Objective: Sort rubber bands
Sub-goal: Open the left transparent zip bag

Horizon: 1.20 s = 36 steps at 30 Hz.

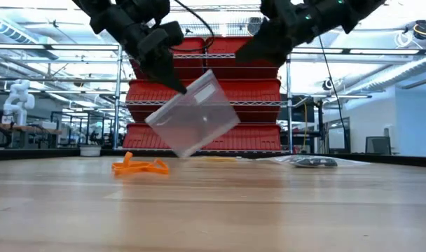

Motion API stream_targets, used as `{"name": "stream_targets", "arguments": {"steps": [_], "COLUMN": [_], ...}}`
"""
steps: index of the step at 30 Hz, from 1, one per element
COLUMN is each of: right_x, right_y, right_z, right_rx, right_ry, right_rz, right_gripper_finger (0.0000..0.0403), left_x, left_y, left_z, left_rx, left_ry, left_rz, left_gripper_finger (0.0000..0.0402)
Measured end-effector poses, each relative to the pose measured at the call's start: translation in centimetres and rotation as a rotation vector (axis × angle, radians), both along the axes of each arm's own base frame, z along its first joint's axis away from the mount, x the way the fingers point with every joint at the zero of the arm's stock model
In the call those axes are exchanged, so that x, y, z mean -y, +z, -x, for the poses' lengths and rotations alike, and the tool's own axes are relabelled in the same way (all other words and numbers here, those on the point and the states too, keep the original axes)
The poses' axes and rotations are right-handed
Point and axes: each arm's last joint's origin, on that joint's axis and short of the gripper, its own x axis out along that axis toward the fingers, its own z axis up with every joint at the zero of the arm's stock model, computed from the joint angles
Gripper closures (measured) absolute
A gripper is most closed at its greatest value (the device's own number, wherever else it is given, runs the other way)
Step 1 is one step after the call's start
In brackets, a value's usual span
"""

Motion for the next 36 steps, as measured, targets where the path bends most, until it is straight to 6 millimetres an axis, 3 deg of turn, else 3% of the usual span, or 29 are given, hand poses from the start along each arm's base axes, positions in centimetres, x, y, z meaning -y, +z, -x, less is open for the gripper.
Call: {"name": "stream_targets", "arguments": {"steps": [8, 14, 21, 24, 29, 36], "right_x": [0.6, 1.9, 3.2, 3.3, 3.4, 3.2], "right_y": [1.0, 1.2, 0.9, 0.8, 0.0, 1.1], "right_z": [-3.0, -5.4, -8.3, -9.0, -9.3, -8.8], "right_rx": [-0.111, -0.215, -0.288, -0.314, -0.340, -0.322], "right_ry": [0.029, 0.084, 0.104, 0.112, 0.121, 0.086], "right_rz": [0.062, -0.003, -0.014, -0.012, 0.019, 0.046], "right_gripper_finger": [0.0233, 0.0230, 0.0256, 0.0285, 0.0383, 0.0401], "left_x": [0.2, 0.6, 0.7, 0.7, 0.6, 0.0], "left_y": [0.4, 0.4, 0.5, 0.5, 0.5, 0.9], "left_z": [-0.3, -0.5, -0.6, -0.6, -0.6, -0.7], "left_rx": [0.053, 0.060, 0.070, 0.069, 0.072, 0.116], "left_ry": [-0.050, -0.083, -0.089, -0.089, -0.089, -0.064], "left_rz": [0.020, 0.002, -0.004, -0.004, -0.012, -0.032], "left_gripper_finger": [0.0401, 0.0401, 0.0401, 0.0401, 0.0401, 0.0388]}}
